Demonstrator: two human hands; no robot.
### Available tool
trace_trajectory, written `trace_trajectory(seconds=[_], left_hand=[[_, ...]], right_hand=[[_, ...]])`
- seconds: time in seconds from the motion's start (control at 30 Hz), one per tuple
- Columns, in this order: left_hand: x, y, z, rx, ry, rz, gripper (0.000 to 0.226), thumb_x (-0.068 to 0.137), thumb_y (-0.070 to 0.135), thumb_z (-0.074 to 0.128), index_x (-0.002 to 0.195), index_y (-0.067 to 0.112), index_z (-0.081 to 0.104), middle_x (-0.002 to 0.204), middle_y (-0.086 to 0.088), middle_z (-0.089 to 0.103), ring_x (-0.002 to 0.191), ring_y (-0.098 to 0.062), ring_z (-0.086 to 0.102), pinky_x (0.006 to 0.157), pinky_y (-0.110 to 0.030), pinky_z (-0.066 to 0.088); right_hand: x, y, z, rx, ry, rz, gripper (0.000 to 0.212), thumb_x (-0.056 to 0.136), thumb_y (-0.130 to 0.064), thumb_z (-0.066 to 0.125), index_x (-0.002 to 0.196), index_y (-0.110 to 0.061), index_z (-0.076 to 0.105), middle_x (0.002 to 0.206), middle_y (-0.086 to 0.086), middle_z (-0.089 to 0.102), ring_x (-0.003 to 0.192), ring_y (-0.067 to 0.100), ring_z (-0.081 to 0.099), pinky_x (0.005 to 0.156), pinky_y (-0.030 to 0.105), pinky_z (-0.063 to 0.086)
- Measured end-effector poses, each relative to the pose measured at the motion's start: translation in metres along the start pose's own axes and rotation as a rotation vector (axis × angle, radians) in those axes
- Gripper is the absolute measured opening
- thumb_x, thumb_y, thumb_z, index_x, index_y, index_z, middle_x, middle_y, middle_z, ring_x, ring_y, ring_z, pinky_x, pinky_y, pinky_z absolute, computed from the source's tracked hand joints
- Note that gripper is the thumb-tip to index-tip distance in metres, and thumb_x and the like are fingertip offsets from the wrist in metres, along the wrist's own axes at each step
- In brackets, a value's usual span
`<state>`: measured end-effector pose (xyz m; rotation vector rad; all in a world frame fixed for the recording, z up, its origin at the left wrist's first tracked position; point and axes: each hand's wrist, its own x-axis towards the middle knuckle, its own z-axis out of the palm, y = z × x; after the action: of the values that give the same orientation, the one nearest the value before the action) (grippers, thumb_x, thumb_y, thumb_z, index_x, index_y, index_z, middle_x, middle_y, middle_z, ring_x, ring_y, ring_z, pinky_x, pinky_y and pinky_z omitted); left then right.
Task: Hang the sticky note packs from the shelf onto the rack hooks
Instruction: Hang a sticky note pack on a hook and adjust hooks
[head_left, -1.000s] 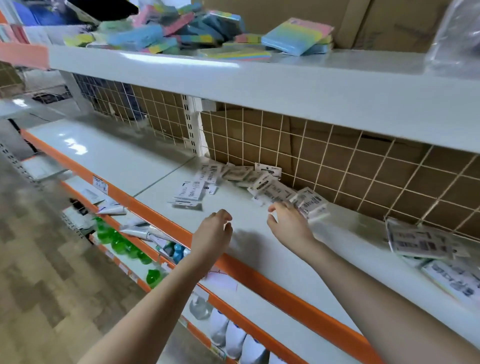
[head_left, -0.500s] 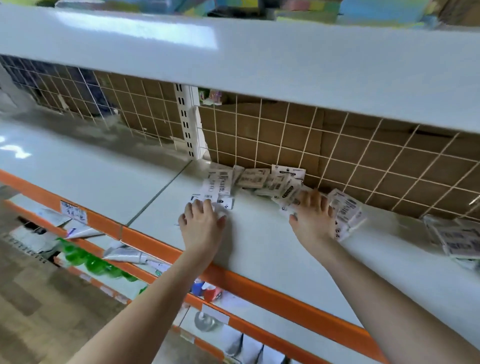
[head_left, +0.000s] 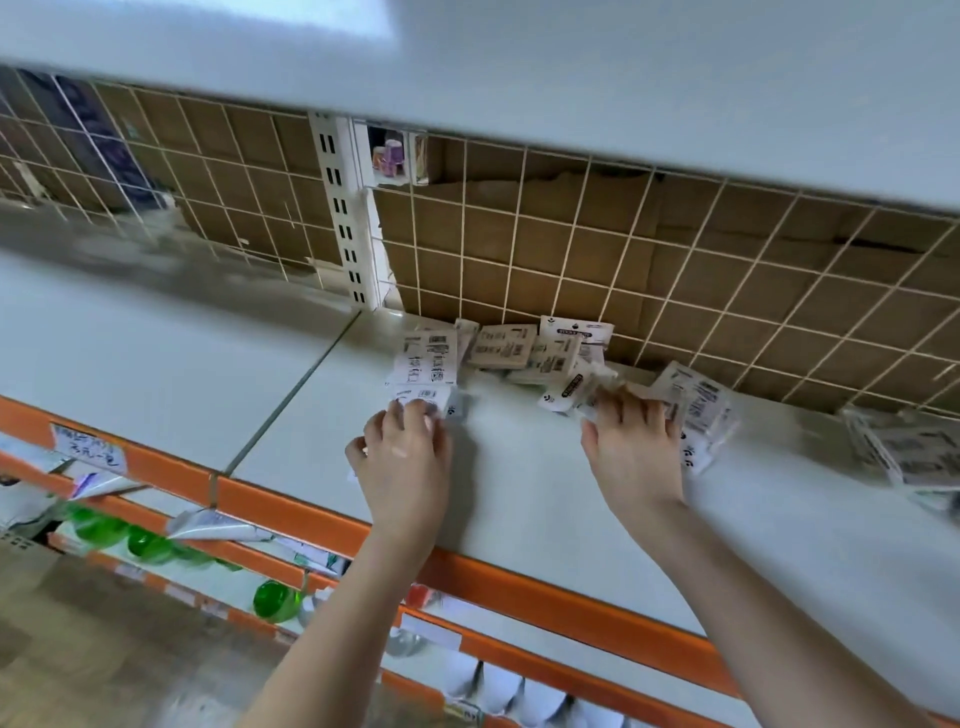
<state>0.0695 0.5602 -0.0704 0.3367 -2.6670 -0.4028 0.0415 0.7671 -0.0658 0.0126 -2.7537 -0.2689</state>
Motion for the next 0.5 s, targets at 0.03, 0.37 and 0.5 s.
trace_trajectory(seconds=[0.03,0.37,0.5], left_hand=[[-0.001,0.000,-0.001,-0.025,0.006,0.018,0.016,0.079,0.012,0.072,0.090,0.003,0.065,0.084,-0.017,0.069,0.084,-0.038,0.065,0.072,-0.045,0.046],[0.002,-0.004,-0.011,-0.255,0.124,0.022,0.013,0.094,0.008,0.055,0.083,0.000,0.056,0.063,-0.022,0.063,0.050,-0.040,0.054,0.052,-0.032,0.031],[0.009,-0.008,-0.015,-0.267,0.125,0.007,0.034,0.102,0.025,0.037,0.086,0.000,0.054,0.065,-0.026,0.061,0.059,-0.044,0.057,0.055,-0.039,0.036]], right_hand=[[-0.001,0.001,0.000,0.008,0.005,-0.002,0.025,0.078,-0.020,0.072,0.096,-0.002,0.069,0.090,0.018,0.069,0.082,0.038,0.063,0.075,0.048,0.051],[0.003,0.016,-0.016,0.304,0.074,0.010,0.028,0.093,-0.026,0.060,0.105,-0.002,0.066,0.088,0.020,0.070,0.082,0.041,0.066,0.064,0.043,0.052],[0.014,0.032,-0.024,0.443,-0.064,0.072,0.035,0.100,-0.035,0.037,0.113,-0.010,0.057,0.104,0.011,0.065,0.090,0.035,0.063,0.064,0.038,0.045]])
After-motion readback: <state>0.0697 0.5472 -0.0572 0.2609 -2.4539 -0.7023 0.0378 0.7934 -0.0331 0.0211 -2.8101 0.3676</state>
